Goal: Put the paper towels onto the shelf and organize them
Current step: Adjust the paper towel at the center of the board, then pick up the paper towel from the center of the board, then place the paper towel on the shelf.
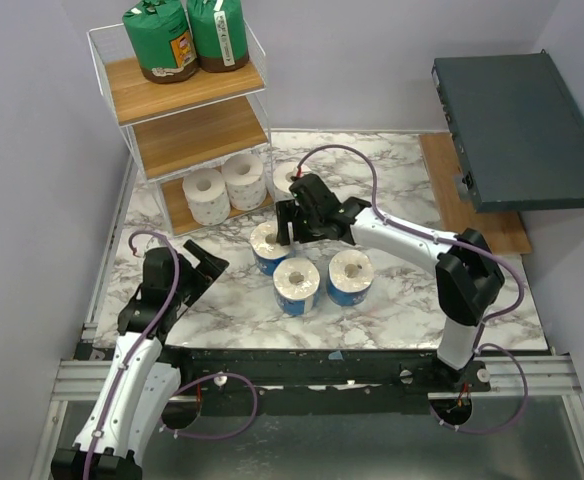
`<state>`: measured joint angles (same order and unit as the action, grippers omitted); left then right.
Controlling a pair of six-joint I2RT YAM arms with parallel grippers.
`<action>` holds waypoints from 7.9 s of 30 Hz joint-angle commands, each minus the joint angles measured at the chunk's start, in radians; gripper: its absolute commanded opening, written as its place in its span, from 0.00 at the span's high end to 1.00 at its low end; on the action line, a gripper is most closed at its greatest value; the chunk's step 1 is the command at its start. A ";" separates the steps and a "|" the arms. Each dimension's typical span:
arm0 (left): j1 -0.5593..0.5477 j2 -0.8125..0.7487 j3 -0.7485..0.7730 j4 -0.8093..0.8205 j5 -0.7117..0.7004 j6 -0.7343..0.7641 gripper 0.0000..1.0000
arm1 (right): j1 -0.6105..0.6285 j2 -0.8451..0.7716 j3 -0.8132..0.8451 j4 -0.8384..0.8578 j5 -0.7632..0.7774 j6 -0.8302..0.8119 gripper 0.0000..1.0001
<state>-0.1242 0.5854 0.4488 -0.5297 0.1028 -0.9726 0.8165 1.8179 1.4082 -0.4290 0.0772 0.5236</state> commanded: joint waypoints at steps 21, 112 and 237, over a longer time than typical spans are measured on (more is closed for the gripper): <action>0.005 -0.097 0.018 -0.092 -0.095 -0.085 0.01 | 0.027 0.070 0.063 -0.047 -0.028 -0.072 0.46; -0.449 0.613 0.361 -0.175 -0.338 -0.065 0.54 | 0.069 -0.810 -0.615 0.113 0.481 0.185 0.05; -0.089 1.057 1.603 -0.570 -0.540 -0.538 0.64 | 0.069 -0.642 -0.554 0.549 0.302 0.060 0.07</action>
<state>-0.2222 1.6539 2.0712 -1.1790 -0.4702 -1.5105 0.8825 1.1931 0.8490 0.1261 0.3721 0.5930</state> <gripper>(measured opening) 0.414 0.930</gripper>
